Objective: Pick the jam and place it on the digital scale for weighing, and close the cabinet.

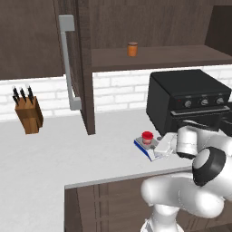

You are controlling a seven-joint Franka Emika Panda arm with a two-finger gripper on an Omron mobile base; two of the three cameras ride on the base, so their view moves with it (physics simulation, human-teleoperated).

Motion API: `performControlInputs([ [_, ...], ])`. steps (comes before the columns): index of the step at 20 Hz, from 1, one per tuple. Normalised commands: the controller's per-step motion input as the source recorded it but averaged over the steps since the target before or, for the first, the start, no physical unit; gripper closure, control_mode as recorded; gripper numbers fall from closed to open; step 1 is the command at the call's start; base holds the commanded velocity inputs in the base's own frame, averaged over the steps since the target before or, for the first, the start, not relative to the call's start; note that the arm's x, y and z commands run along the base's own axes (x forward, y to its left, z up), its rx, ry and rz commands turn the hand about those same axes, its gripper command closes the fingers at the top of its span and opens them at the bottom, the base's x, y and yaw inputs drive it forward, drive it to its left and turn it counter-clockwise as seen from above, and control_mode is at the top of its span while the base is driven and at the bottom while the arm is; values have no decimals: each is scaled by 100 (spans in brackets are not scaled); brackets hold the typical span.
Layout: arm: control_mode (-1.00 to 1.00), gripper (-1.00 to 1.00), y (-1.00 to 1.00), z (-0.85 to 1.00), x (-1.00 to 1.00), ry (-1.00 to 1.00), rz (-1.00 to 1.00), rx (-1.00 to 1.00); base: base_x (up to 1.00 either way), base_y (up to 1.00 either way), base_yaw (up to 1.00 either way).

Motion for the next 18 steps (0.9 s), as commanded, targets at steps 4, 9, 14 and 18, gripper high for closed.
performControlInputs([
  [4, -100, -100, -8, 76, -81, -21, -3, 2, 0, 0, 0],
  [9, -100, -100, -30, 100, -82, -32, 0, 0, 0, 0, 0],
  [14, -100, -100, -38, 100, -69, -28, 0, 0, 0, 0, 0],
  [18, -100, -100, -39, 100, -60, -26, 0, 6, 0, 0, 0],
])
